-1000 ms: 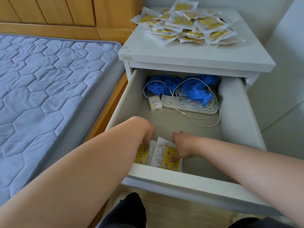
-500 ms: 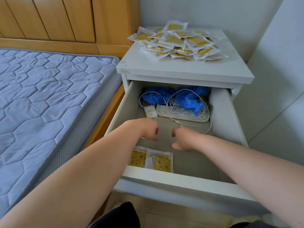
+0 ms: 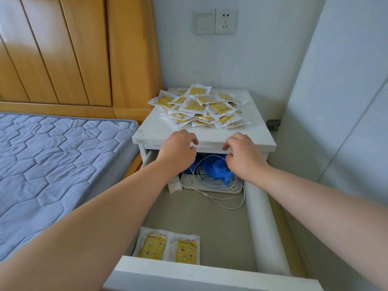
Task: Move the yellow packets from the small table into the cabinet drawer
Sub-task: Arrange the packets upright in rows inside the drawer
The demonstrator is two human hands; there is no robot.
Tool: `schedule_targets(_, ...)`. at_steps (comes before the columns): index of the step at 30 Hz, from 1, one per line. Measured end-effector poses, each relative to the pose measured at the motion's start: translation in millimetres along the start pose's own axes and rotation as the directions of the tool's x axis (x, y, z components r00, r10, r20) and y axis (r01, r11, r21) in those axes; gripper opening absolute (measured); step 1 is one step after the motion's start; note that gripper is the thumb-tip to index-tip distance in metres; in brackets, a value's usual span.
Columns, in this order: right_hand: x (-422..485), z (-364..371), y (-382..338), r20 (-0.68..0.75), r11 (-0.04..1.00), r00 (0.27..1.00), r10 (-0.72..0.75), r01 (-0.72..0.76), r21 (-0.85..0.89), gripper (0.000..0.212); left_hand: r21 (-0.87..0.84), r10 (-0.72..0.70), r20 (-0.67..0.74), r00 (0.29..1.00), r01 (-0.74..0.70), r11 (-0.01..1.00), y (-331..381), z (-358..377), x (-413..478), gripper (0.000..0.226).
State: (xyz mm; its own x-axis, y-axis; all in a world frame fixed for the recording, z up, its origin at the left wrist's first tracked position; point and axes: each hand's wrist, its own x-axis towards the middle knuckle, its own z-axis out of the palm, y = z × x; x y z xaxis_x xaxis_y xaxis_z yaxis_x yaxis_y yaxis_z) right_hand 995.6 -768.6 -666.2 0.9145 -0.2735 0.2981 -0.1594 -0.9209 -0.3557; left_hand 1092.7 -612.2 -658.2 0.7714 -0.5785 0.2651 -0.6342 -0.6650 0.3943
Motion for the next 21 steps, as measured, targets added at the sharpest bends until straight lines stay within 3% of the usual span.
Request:
schedule_targets(2, 14, -5, 7, -0.05, 1.0, 0.998, 0.025, -0.024, 0.016, 0.032, 0.046, 0.003, -0.007, 1.0, -0.002, 0.999, 3, 0, 18, 0.037)
schedule_targets(5, 39, -7, 19, 0.018, 0.964, 0.975, 0.22, -0.22, 0.148, 0.06, 0.194, -0.131, 0.129, 0.983, 0.104, 0.976, -4, 8, 46, 0.056)
schedule_targets(8, 66, -11, 33, 0.036, 0.824, 0.897, 0.441, -0.421, 0.378, 0.069, 0.268, -0.208, 0.11, 0.972, 0.172, 0.948, -17, 19, 72, 0.061)
schedule_targets(10, 85, -12, 41, 0.039, 0.724, 0.856, 0.515, -0.46, 0.514, 0.071, 0.269, -0.177, 0.033, 0.984, 0.162, 0.949, -19, 23, 86, 0.061)
schedule_targets(13, 107, -4, 52, 0.026, 0.671, 0.842, 0.539, -0.448, 0.591, 0.072, 0.214, -0.092, -0.053, 0.994, 0.102, 0.972, -18, 34, 103, 0.061)
schedule_targets(17, 127, 10, 62, -0.127, 0.657, 0.837, 0.532, -0.314, 0.685, 0.06, 0.208, -0.124, -0.016, 0.992, 0.124, 0.97, -24, 47, 115, 0.067)
schedule_targets(19, 135, 15, 64, -0.185, 0.693, 0.854, 0.487, -0.248, 0.677, 0.056, 0.237, -0.115, -0.005, 0.993, 0.113, 0.965, -26, 50, 117, 0.068)
schedule_targets(21, 143, 21, 64, -0.213, 0.82, 0.901, 0.378, -0.219, 0.528, 0.053, 0.223, -0.098, 0.017, 0.995, 0.092, 0.971, -26, 49, 118, 0.068)
